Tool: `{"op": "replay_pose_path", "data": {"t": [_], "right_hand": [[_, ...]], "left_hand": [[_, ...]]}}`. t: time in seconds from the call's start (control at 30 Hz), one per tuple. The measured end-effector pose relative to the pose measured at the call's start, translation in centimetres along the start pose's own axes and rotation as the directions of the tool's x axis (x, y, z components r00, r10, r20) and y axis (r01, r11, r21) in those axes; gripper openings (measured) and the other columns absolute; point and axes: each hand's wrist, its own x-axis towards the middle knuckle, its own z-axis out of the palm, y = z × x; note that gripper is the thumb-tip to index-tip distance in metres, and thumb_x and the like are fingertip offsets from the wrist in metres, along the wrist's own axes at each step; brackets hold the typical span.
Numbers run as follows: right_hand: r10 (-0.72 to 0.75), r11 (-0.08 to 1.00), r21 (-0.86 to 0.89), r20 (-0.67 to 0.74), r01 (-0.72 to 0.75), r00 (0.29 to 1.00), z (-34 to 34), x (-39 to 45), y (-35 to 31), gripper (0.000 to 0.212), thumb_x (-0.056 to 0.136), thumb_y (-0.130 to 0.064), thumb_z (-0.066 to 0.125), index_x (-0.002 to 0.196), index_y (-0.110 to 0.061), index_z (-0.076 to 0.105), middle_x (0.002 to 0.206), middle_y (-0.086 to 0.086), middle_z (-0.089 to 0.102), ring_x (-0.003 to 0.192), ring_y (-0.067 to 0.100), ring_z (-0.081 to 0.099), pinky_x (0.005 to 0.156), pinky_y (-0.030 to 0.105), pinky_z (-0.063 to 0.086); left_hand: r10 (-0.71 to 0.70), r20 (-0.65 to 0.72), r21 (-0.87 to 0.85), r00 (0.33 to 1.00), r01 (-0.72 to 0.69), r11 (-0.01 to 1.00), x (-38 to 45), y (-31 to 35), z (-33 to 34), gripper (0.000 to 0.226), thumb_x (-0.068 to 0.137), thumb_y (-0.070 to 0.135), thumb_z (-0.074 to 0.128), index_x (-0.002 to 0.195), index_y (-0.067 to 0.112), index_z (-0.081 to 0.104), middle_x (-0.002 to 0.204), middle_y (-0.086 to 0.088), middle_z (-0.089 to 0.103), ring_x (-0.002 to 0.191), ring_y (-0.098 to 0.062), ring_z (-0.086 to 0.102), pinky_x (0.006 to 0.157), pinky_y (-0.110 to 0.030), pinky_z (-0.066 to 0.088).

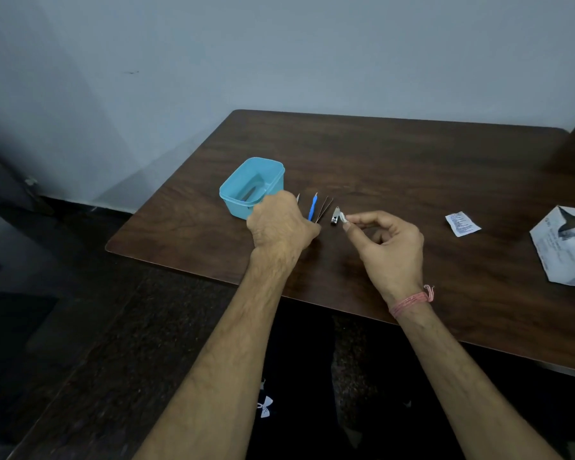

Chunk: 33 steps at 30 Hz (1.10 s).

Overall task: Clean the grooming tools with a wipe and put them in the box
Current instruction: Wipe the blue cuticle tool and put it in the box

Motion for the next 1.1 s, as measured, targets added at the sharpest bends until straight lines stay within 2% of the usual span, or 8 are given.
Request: {"op": "replay_pose_path", "data": {"t": [0.1,0.23,0.33,0.6,0.73,0.83,0.93,1.1], "right_hand": [[0.022,0.999,0.037,-0.011,-0.022,1.000,-0.8,-0.6,0.0,0.009,0.092,-0.023,0.089,0.092,-0.032,0.087,0.063,-0.009,0.070,0.054,0.044,0.053,0.055,0.039,0.047],[0.094,0.957,0.270,0.063,-0.108,0.994,-3.2,-1.0,0.2,0.011,0.091,-0.014,0.090,0.091,-0.025,0.087,0.076,0.000,0.073,0.057,0.015,0.053,0.045,0.028,0.040],[0.138,0.875,0.439,0.182,-0.207,0.973,-5.7,-0.9,-0.5,0.010,0.087,-0.010,0.085,0.092,-0.020,0.085,0.099,0.006,0.081,0.073,0.014,0.062,0.048,0.023,0.047],[0.173,0.941,0.281,0.086,-0.191,0.981,-11.3,-1.0,-0.3,0.012,0.092,0.001,0.083,0.104,0.003,0.082,0.083,0.014,0.081,0.066,0.015,0.072,0.055,0.025,0.057],[0.218,0.925,0.304,0.072,-0.230,0.973,-12.6,-1.2,-0.1,0.012,0.093,0.003,0.082,0.104,0.007,0.080,0.092,0.031,0.078,0.057,0.016,0.068,0.052,0.026,0.058],[0.220,0.922,0.311,0.066,-0.230,0.973,-12.7,-1.2,0.3,0.007,0.094,0.002,0.081,0.101,0.000,0.081,0.085,0.036,0.074,0.048,0.017,0.061,0.044,0.026,0.052],[0.201,0.920,0.326,0.087,-0.218,0.976,-12.3,-1.1,0.4,0.007,0.096,-0.001,0.080,0.099,-0.007,0.080,0.085,0.033,0.075,0.049,0.017,0.064,0.043,0.025,0.050],[0.168,0.949,0.245,0.144,-0.200,0.975,-12.7,-0.5,0.9,0.005,0.099,-0.004,0.079,0.104,-0.005,0.079,0.092,0.017,0.082,0.056,0.021,0.071,0.046,0.027,0.056]], "left_hand": [[0.027,-0.019,-0.064,0.999,-0.028,0.998,-0.9,-0.4,-0.3,0.036,0.075,0.053,0.094,0.092,0.023,0.081,0.087,0.002,0.073,0.088,-0.025,0.072,0.072,-0.035,0.049],[0.116,-0.030,-0.309,0.993,-0.120,0.943,-3.8,-0.4,-1.2,0.018,0.070,0.045,0.087,0.071,0.029,0.081,0.066,0.012,0.075,0.077,-0.013,0.076,0.076,-0.032,0.062],[0.254,-0.029,-0.400,0.967,-0.244,0.883,-6.9,1.4,-1.1,0.014,0.068,0.045,0.084,0.068,0.032,0.079,0.059,0.023,0.071,0.068,0.001,0.073,0.076,-0.031,0.065],[0.471,-0.055,-0.358,0.880,-0.458,0.814,-11.3,6.0,2.3,0.028,0.080,0.060,0.076,0.075,0.032,0.076,0.066,0.022,0.072,0.071,-0.003,0.072,0.068,-0.026,0.053],[0.443,0.102,-0.510,0.891,-0.336,0.792,-11.3,6.7,3.6,0.015,0.080,0.051,0.083,0.079,0.037,0.080,0.073,0.024,0.076,0.072,0.000,0.074,0.069,-0.026,0.057],[0.525,0.382,-0.796,0.760,-0.018,0.606,-10.0,6.9,3.9,0.006,0.097,0.024,0.084,0.102,0.026,0.085,0.091,0.004,0.086,0.088,-0.015,0.084,0.071,-0.040,0.067],[0.629,0.422,-0.860,0.653,0.069,0.505,-8.8,6.7,3.5,0.017,0.105,0.021,0.078,0.121,0.020,0.082,0.104,-0.003,0.087,0.103,-0.015,0.084,0.066,-0.030,0.067],[0.621,0.413,-0.857,0.666,0.053,0.513,-7.3,5.5,4.2,0.016,0.103,0.018,0.080,0.119,0.019,0.083,0.100,-0.007,0.086,0.097,-0.016,0.083,0.061,-0.027,0.065]]}}
